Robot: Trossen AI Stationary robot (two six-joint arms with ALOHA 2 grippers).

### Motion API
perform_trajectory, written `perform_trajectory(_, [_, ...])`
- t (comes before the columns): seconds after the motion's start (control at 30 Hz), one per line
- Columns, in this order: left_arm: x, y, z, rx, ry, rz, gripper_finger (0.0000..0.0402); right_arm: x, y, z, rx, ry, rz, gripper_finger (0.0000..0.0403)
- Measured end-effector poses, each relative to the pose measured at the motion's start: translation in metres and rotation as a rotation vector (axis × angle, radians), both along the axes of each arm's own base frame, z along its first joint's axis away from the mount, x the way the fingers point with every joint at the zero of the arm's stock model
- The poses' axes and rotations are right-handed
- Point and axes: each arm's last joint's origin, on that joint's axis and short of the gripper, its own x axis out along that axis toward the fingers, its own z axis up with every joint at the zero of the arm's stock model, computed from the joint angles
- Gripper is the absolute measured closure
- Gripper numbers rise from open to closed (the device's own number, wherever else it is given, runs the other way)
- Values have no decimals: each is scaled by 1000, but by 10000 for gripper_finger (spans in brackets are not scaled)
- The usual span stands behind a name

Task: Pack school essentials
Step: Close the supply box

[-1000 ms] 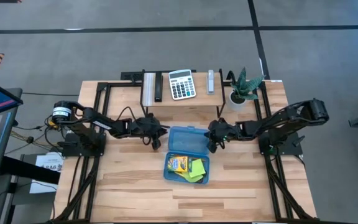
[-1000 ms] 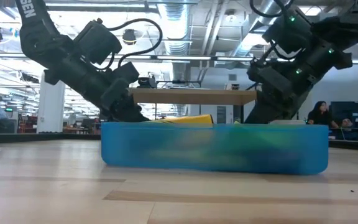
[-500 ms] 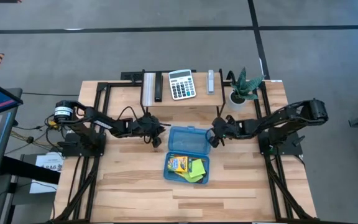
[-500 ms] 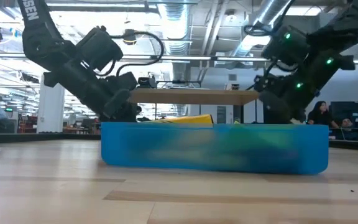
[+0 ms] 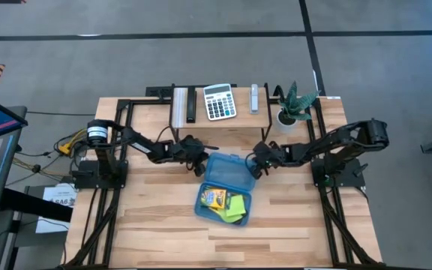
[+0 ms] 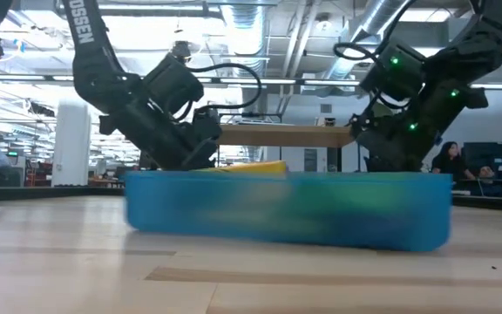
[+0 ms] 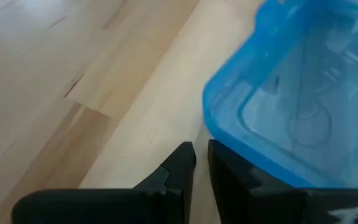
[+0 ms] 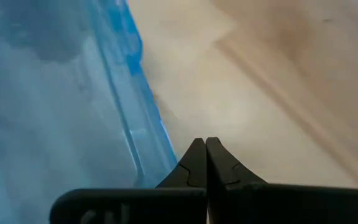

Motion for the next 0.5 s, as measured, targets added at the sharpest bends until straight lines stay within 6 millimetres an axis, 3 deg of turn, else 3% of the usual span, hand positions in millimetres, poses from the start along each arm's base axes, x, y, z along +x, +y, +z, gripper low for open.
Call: perform_trajectory(0.5, [0,-2,11,-14,-31,-47,358,12,5,8,71,-150,127,401])
